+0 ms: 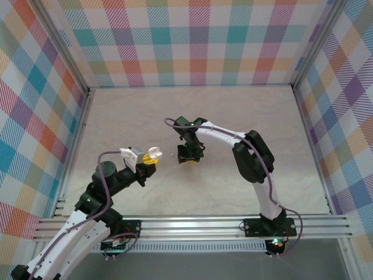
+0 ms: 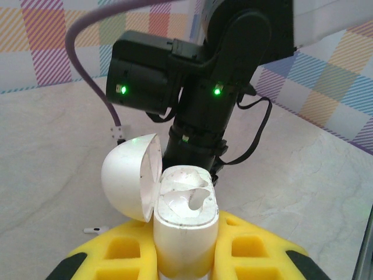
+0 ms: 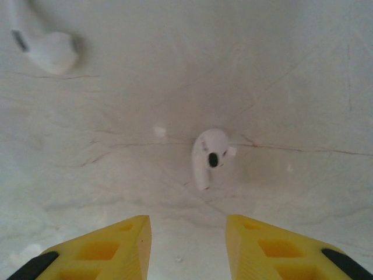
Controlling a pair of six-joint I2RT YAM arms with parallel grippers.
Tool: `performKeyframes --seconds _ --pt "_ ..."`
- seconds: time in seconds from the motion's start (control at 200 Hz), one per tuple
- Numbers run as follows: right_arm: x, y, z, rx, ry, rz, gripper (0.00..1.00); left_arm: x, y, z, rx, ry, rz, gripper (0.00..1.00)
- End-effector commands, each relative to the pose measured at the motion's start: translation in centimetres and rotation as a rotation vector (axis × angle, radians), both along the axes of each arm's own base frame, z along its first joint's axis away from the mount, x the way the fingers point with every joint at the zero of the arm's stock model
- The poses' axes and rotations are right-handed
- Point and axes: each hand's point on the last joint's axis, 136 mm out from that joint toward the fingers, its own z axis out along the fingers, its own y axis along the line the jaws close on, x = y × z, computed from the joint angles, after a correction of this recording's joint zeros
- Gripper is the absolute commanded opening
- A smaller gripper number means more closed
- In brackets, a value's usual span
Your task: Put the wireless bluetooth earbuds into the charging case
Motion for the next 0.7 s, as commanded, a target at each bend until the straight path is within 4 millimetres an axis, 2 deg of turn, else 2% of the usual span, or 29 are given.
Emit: performKeyframes --seconds 0.0,0.255,0.515,0.695 --pt "1.0 -0.2 0.4 -0.017 -0.015 -0.022 0.4 -0.2 0.0 1.0 -0.013 -0.026 -0.014 0.0" --pt "2.4 -0.1 -0.1 -0.011 0.002 -0.004 0.39 -0.2 -0.2 1.0 -0.021 -0.021 -0.02 0.0" --pt "1.8 -0.2 -1.5 -0.04 0.055 0.038 0.38 -0.1 -0.1 1.0 -0.019 -0.021 -0.015 0.0" --pt "1.6 -0.5 -1.7 -0.06 0.066 0.06 0.32 -0.1 -0.1 0.9 -0.018 -0.019 -0.012 0.0"
